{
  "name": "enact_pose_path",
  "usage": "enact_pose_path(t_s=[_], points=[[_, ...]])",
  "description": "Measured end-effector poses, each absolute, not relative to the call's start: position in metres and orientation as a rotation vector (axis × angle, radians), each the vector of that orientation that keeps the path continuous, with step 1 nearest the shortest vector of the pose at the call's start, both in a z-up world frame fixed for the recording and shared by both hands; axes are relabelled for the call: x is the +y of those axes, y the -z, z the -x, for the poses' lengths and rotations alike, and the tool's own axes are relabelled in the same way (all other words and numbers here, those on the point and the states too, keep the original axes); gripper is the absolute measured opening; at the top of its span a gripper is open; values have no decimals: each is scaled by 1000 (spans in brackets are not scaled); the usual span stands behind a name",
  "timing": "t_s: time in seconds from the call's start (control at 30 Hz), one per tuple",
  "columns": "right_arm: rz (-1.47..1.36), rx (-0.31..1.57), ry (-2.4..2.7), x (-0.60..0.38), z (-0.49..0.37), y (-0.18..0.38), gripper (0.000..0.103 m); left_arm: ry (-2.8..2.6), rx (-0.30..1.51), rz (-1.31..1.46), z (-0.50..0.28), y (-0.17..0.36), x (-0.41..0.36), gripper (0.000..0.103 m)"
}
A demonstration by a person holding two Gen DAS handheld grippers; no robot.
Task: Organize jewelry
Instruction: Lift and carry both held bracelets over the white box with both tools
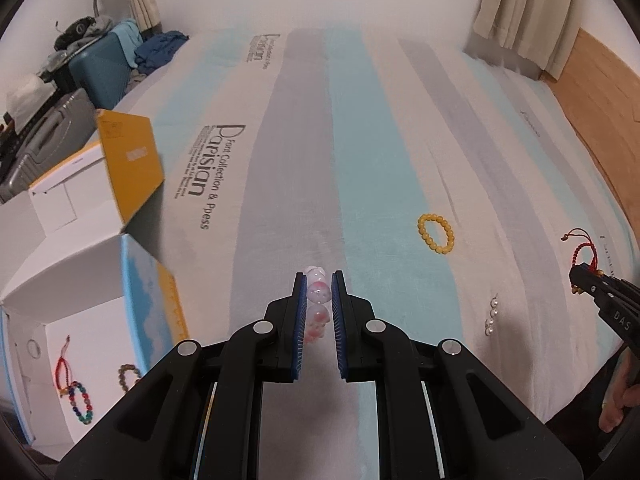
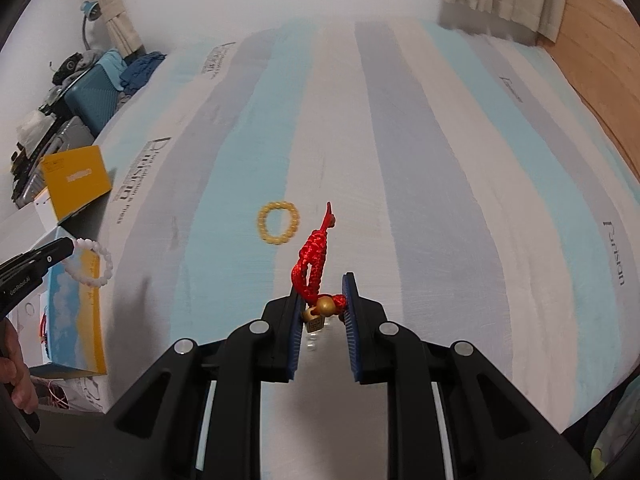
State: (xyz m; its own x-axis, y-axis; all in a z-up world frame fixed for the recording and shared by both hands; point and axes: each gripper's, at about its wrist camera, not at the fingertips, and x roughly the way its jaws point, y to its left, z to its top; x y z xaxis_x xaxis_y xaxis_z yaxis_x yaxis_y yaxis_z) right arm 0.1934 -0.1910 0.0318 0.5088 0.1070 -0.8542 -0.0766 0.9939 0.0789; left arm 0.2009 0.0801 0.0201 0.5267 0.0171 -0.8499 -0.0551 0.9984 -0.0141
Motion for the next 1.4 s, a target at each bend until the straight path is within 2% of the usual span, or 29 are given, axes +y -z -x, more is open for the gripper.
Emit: enact_pose_path(t_s=[0.63, 0.97, 1.4], points=[[38, 958, -286, -66, -153, -78, 18, -152, 936, 38, -142, -84, 142, 12], [108, 921, -434, 38, -126, -99, 18, -259, 903, 75, -101, -112, 212, 12], [214, 916, -620, 180, -75, -99, 17, -405, 915, 141, -36, -113, 316, 12]])
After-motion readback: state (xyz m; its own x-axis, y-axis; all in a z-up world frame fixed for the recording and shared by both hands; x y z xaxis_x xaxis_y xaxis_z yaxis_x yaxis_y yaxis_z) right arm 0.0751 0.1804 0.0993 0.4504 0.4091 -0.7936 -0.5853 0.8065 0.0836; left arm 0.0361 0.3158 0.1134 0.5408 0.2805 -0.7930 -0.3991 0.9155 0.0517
